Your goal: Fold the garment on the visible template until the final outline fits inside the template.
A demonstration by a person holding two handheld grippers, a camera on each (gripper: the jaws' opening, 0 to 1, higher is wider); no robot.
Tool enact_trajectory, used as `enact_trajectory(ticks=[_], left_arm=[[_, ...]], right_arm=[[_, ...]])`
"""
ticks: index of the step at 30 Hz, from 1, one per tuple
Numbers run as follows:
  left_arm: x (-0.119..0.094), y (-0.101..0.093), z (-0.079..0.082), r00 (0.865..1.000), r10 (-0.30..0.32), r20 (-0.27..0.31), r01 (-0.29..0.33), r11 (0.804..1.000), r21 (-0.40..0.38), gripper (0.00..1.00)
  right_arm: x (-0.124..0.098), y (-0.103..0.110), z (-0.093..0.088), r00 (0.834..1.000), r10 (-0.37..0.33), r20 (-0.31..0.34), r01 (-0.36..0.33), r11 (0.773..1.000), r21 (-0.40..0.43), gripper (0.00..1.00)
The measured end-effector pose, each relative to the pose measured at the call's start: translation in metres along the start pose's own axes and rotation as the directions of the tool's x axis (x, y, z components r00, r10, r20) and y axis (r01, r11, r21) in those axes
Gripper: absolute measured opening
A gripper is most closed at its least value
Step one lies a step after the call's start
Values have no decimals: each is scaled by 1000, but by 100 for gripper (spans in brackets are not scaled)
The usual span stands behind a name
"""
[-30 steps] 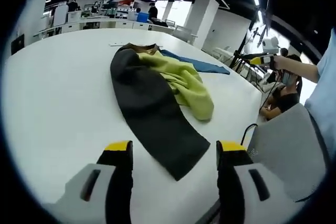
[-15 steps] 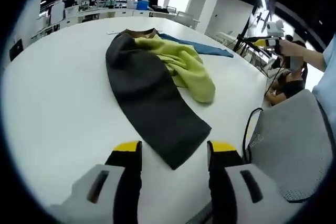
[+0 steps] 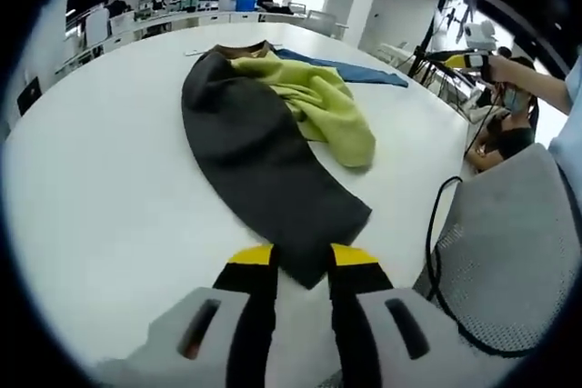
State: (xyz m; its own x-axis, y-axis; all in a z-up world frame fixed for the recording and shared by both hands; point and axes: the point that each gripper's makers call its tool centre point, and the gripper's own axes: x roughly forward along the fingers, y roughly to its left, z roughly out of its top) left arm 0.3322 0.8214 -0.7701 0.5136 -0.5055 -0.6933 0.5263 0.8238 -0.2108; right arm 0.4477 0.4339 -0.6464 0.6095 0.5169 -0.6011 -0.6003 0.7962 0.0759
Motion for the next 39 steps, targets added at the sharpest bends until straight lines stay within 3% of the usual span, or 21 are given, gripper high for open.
enact_trajectory(ticks=[4, 6, 13, 18, 27, 32, 39], left_arm=[[0, 5, 0, 1000, 25, -2, -25, 1000, 11, 8], [0, 5, -1, 1000, 29, -12, -29, 1000, 6, 0], [-7, 11, 2, 1000, 24, -7, -24, 1000, 8, 0], [-29, 27, 25, 997, 27, 71, -27, 1000, -2, 0], [-66, 65, 47, 997, 41, 73, -45, 998, 53, 0], [-75, 86, 64, 995, 25, 100, -30, 999, 43, 0], [-82, 115, 85, 988, 76, 134, -84, 995, 58, 0]], right_arm=[[-1, 3, 0, 1000, 3, 6, -3, 1000, 6, 92], [-1, 5, -3, 1000, 3, -2, -3, 1000, 4, 92], [-8, 13, 0, 1000, -3, 21, 3, 1000, 18, 91], [-11, 21, 4, 999, -4, 40, 3, 1000, 9, 92], [-10, 44, 7, 998, -14, 63, 12, 999, 31, 91], [-13, 62, 15, 995, -44, 86, 38, 997, 70, 91], [-11, 85, 18, 994, -64, 91, 54, 993, 109, 91]])
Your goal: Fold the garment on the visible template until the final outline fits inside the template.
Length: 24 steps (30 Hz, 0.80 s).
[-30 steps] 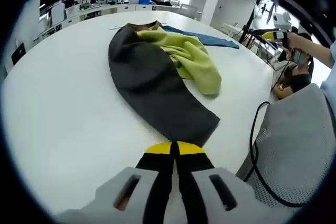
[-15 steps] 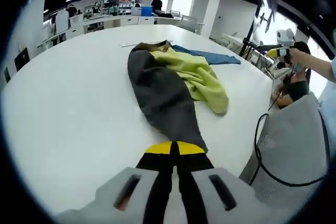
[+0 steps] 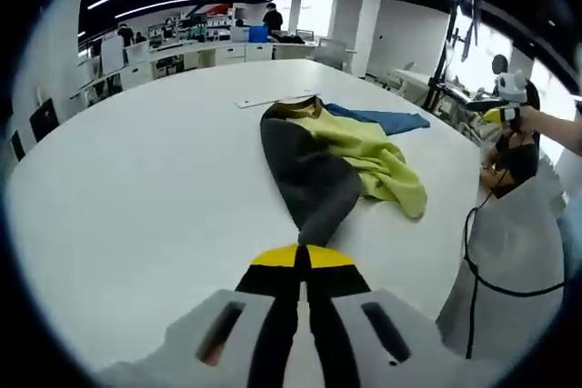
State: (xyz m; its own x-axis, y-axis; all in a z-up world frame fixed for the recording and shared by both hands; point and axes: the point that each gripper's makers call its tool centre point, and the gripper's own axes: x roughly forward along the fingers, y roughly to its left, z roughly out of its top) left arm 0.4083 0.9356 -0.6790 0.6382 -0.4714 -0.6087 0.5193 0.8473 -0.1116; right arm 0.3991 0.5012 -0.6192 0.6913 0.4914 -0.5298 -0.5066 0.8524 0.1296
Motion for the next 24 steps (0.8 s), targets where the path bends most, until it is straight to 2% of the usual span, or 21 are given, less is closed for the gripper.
enact_trajectory(ticks=[4, 7, 9, 12, 14, 16, 19, 23, 24], left_arm=[[-3, 17, 9, 1000, -2, 8, 2, 1000, 23, 0], [-6, 29, 12, 1000, -1, 15, 1, 1000, 12, 0], [-9, 41, 12, 1000, 6, 13, -7, 999, 40, 0], [-14, 57, 9, 1000, 16, 9, -16, 1000, 13, 0], [-18, 68, 5, 1000, 24, -6, -24, 999, 43, 0], [-21, 80, 3, 999, 29, -19, -29, 999, 39, 0], [-25, 99, -2, 999, 34, -20, -34, 999, -24, 0], [-24, 129, -14, 997, 54, -49, -56, 998, -40, 0], [-24, 138, -17, 997, 57, -53, -61, 995, -80, 0]], right_arm=[[2, 7, -3, 1000, -10, -10, 10, 1000, 2, 90], [5, 10, -4, 1000, -16, -17, 16, 1000, 13, 90], [9, 14, -3, 1000, -14, -24, 14, 1000, 14, 90], [15, 21, 4, 1000, -12, -21, 12, 1000, 1, 90], [18, 25, 8, 1000, -7, -14, 7, 1000, 2, 90], [20, 29, 12, 1000, -7, -15, 7, 1000, -8, 90], [23, 32, 15, 1000, -6, -16, 5, 1000, -17, 90], [28, 32, 17, 1000, -16, -20, 15, 1000, -16, 90], [29, 32, 17, 1000, -17, -23, 16, 1000, -15, 90]])
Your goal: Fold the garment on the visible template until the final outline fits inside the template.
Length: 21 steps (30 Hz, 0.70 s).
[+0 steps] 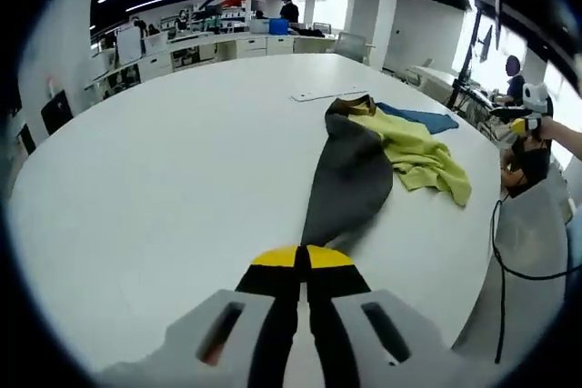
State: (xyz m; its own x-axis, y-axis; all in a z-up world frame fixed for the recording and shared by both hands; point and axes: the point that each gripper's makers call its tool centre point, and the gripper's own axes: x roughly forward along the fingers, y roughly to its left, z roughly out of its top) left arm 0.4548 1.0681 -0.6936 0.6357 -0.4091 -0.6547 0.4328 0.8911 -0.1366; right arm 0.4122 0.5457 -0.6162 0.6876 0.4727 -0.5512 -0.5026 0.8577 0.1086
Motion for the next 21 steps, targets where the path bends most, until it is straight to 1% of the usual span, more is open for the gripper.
enact_trajectory(ticks=[3, 4, 7, 8, 9, 11, 14, 17, 20, 21], left_arm=[[3, 22, -3, 1000, 17, -8, -17, 1000, -17, 0], [4, 31, -4, 999, 36, -22, -36, 999, -11, 0], [11, 46, -3, 999, 45, -26, -46, 999, -29, 0], [12, 48, -3, 998, 47, -36, -49, 998, -30, 0], [16, 52, -4, 998, 46, -47, -47, 999, -11, 0], [23, 65, -3, 997, 52, -64, -53, 999, -6, 0], [33, 81, -1, 996, 52, -75, -52, 999, 2, 0], [41, 91, 0, 995, 53, -90, -52, 999, 15, 0], [50, 102, -4, 990, 64, -128, -59, 998, 36, 0], [51, 104, -5, 989, 65, -132, -61, 997, 38, 0]], right_arm=[[1, 1, -1, 1000, -9, -11, 9, 1000, -1, 90], [2, 1, -2, 1000, -12, -14, 12, 1000, 1, 90], [3, 0, -1, 1000, -20, -15, 20, 1000, 8, 90], [4, 0, -1, 1000, -23, -16, 23, 1000, 11, 90], [4, 1, 0, 1000, -25, -16, 25, 1000, 12, 90], [5, 1, -1, 999, -29, -22, 29, 1000, 9, 90], [5, 0, -3, 999, -37, -32, 37, 999, 11, 90], [5, 0, -6, 998, -43, -44, 44, 999, 16, 89], [5, 0, -10, 997, -48, -55, 50, 999, 20, 89], [4, 1, -11, 997, -51, -59, 52, 998, 18, 89]])
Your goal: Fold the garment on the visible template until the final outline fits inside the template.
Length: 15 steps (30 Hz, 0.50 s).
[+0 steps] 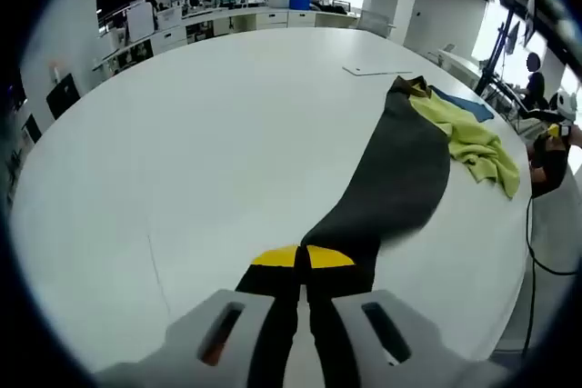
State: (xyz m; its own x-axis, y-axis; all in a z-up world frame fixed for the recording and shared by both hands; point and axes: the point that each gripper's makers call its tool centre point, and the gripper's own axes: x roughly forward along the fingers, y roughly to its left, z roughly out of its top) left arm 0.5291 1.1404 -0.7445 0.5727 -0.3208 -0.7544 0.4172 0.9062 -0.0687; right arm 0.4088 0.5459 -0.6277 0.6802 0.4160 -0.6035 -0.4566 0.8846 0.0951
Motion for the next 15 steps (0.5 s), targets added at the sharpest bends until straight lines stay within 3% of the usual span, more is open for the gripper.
enact_trajectory(ticks=[12, 15], left_arm=[[22, 19, -15, 996, 21, -90, -19, 999, 26, 0], [23, 22, -16, 996, 26, -91, -24, 999, 31, 0]], right_arm=[[-3, -2, 2, 999, -34, 8, 34, 999, -2, 90], [-2, -4, 4, 999, -46, 19, 46, 999, -5, 91]])
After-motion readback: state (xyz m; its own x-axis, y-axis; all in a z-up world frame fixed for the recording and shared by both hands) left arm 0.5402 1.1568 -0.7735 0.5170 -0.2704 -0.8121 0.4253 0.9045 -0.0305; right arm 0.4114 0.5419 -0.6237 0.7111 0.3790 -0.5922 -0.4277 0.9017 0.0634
